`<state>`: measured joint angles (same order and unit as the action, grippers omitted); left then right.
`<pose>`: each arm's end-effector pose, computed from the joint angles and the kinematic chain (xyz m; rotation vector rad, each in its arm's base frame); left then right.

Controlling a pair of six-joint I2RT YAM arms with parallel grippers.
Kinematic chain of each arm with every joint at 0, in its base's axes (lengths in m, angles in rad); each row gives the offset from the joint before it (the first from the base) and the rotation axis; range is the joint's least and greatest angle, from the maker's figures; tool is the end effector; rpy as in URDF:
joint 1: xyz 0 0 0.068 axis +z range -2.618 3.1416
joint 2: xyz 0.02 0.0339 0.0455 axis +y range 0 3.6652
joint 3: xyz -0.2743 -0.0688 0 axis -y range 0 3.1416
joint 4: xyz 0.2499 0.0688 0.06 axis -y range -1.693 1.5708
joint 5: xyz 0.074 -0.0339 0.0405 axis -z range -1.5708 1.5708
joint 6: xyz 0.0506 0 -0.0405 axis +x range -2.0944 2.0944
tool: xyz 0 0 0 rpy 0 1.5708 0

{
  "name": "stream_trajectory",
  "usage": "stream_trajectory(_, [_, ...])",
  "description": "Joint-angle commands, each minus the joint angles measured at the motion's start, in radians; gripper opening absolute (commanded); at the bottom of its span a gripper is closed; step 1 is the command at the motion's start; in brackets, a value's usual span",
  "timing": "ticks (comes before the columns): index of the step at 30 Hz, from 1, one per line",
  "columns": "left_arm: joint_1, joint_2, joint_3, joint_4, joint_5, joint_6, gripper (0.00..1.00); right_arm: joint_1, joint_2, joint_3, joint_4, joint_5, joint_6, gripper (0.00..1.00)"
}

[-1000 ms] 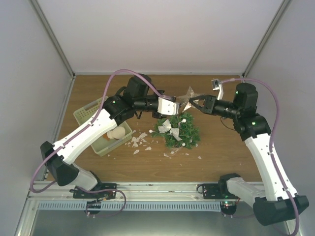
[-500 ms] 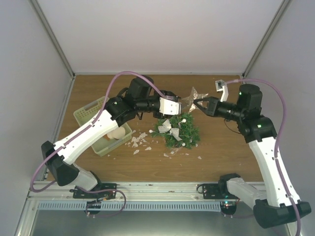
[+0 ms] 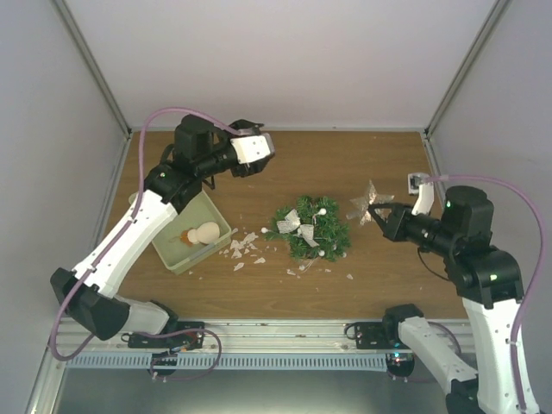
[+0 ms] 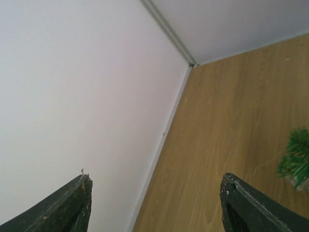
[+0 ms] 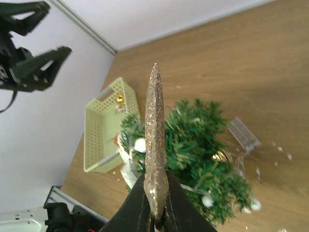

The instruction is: Decorate the small christmas tree

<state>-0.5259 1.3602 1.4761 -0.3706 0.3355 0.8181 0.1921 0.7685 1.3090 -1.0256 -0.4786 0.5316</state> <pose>0.2699 -0.1759 0.4396 1.3026 1.2597 -0.0988 0.1049 0.0441 0.4287 0.0503 2.1289 0.9307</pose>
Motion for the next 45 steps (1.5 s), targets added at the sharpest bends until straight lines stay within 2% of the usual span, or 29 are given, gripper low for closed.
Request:
stream_trajectory(1, [0.081, -0.019, -0.041, 0.103, 0.017, -0.082, 0.73, -0.004, -0.041, -0.070, -0.070, 0.055, 0.025, 0.01])
stream_trajectory(7, [0.159, -0.038, -0.067, 0.103, 0.063, -0.114, 0.74, -0.005, -0.115, -0.215, -0.019, 0.042, 0.072, 0.00])
stream_trajectory(14, [0.180, -0.048, -0.087, 0.102, 0.066, -0.109, 0.75, -0.003, -0.133, -0.327, 0.034, -0.008, 0.091, 0.00])
stream_trajectory(21, [0.199, -0.053, -0.111, 0.107, 0.064, -0.103, 0.75, -0.002, -0.105, -0.336, 0.064, -0.032, 0.085, 0.01])
stream_trajectory(27, [0.220, -0.056, -0.123, 0.113, 0.067, -0.102, 0.75, -0.003, -0.068, -0.281, 0.066, -0.027, 0.072, 0.00])
stream_trajectory(36, [0.239, -0.049, -0.124, 0.114, 0.074, -0.105, 0.75, 0.013, -0.052, -0.359, 0.162, -0.066, 0.111, 0.01])
stream_trajectory(45, [0.245, -0.046, -0.126, 0.119, 0.083, -0.117, 0.75, 0.127, -0.014, -0.398, 0.245, -0.002, 0.179, 0.01])
